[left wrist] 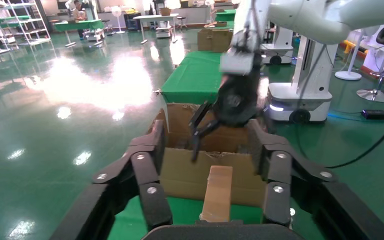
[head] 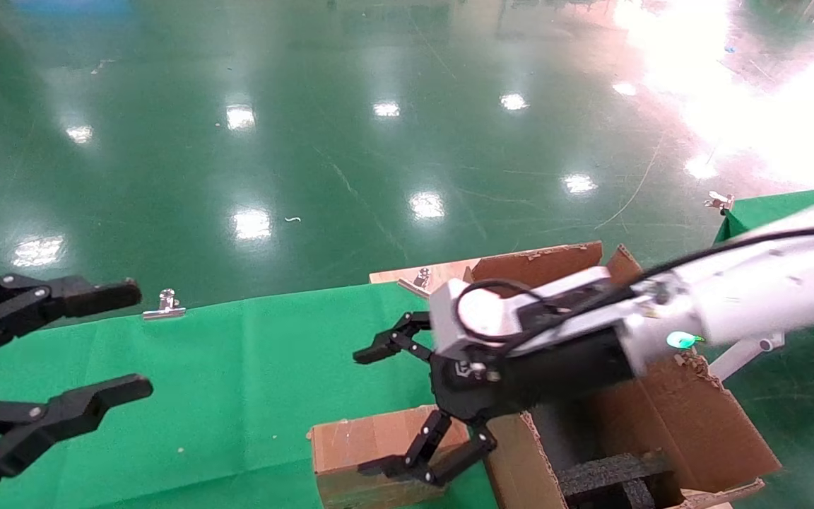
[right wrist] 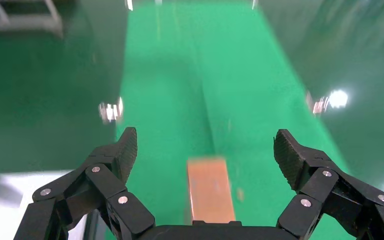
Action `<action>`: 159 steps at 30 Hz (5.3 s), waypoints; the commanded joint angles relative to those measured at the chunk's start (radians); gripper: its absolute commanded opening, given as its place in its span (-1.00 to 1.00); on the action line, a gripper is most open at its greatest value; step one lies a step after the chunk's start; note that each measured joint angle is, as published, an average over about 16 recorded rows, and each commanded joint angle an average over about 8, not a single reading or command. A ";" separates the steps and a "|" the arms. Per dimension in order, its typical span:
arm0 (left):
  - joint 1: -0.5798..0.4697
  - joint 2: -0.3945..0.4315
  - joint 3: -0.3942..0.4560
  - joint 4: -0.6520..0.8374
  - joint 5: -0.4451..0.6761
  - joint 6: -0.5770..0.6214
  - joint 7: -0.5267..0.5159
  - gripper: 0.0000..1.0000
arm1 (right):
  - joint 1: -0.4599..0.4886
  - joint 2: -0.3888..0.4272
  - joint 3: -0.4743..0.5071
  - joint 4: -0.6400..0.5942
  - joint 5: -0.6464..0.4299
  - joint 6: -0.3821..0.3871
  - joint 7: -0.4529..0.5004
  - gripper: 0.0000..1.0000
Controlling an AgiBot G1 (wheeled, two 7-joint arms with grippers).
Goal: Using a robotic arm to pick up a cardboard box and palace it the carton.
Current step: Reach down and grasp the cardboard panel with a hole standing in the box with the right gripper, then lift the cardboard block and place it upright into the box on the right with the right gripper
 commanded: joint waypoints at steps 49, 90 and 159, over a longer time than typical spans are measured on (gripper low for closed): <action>0.000 0.000 0.000 0.000 -0.001 0.000 0.000 1.00 | 0.366 -0.343 -0.587 -0.490 -0.222 -0.006 -0.284 -1.00; 0.000 0.000 0.000 0.000 -0.001 0.000 0.000 1.00 | 0.697 -0.244 -0.651 -0.534 0.041 -0.023 -0.368 -1.00; 0.000 0.000 0.000 0.000 -0.001 0.000 0.000 1.00 | 0.791 0.429 -1.322 -0.234 0.018 0.631 0.589 -1.00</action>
